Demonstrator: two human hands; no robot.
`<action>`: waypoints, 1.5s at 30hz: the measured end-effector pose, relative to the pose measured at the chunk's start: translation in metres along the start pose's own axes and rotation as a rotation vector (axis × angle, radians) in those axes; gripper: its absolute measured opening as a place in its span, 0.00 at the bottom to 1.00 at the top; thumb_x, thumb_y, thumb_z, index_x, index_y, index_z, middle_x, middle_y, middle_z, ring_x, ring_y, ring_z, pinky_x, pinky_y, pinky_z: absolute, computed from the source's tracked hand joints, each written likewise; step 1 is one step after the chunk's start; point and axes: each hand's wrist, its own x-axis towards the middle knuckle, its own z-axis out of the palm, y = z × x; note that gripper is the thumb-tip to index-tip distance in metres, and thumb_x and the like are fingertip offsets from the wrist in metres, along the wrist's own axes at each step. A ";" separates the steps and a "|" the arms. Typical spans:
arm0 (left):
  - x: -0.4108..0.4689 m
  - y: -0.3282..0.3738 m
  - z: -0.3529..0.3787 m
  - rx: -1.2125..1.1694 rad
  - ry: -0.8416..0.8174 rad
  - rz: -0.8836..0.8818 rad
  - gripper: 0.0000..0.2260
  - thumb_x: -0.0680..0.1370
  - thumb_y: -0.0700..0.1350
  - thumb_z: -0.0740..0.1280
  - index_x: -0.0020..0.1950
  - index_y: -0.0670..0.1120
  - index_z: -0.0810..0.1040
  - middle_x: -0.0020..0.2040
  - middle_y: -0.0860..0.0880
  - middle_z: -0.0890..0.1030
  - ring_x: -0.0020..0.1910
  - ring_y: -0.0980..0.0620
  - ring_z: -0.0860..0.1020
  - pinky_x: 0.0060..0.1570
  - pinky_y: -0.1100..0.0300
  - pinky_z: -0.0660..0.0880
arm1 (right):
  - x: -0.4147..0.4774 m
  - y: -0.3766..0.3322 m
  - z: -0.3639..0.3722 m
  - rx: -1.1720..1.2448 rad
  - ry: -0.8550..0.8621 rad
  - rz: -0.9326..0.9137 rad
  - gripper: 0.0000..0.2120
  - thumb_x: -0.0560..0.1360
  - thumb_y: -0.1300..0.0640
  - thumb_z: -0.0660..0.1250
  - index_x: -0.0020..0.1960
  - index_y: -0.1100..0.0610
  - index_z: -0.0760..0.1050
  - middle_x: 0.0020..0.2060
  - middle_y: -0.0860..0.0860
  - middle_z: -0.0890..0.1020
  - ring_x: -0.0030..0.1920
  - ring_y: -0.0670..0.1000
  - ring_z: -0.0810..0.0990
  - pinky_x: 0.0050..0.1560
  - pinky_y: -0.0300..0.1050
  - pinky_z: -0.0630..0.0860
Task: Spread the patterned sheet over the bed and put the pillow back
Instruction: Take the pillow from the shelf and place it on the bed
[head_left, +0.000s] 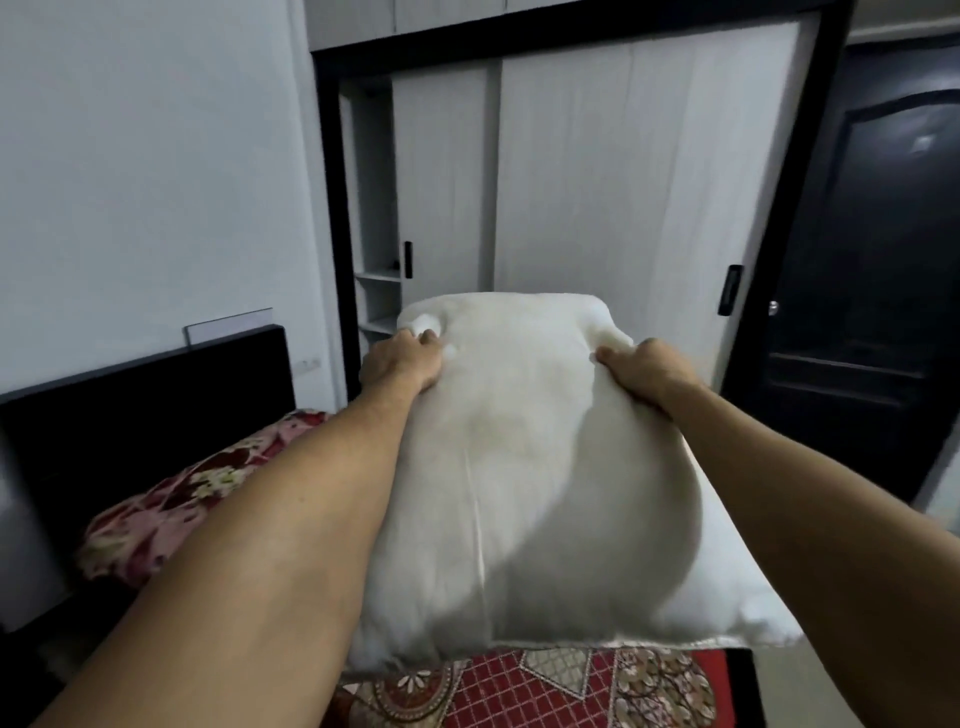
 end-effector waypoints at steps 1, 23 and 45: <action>0.008 -0.017 -0.006 0.011 0.009 -0.019 0.26 0.82 0.58 0.50 0.73 0.48 0.71 0.66 0.41 0.77 0.64 0.39 0.75 0.56 0.51 0.71 | 0.003 -0.014 0.017 0.008 -0.021 -0.013 0.35 0.74 0.33 0.63 0.68 0.58 0.74 0.62 0.59 0.80 0.61 0.62 0.78 0.61 0.54 0.75; 0.171 -0.260 -0.096 0.133 0.200 -0.361 0.29 0.80 0.61 0.50 0.73 0.47 0.72 0.68 0.40 0.76 0.65 0.38 0.75 0.64 0.49 0.72 | 0.081 -0.266 0.271 -0.009 -0.272 -0.381 0.31 0.78 0.35 0.59 0.69 0.57 0.74 0.62 0.59 0.80 0.61 0.61 0.78 0.56 0.51 0.74; 0.360 -0.519 -0.184 0.203 0.291 -0.526 0.28 0.82 0.60 0.50 0.75 0.47 0.69 0.71 0.38 0.73 0.68 0.38 0.73 0.67 0.49 0.69 | 0.102 -0.531 0.529 0.051 -0.401 -0.526 0.30 0.79 0.36 0.57 0.67 0.58 0.74 0.59 0.58 0.80 0.58 0.61 0.78 0.51 0.50 0.73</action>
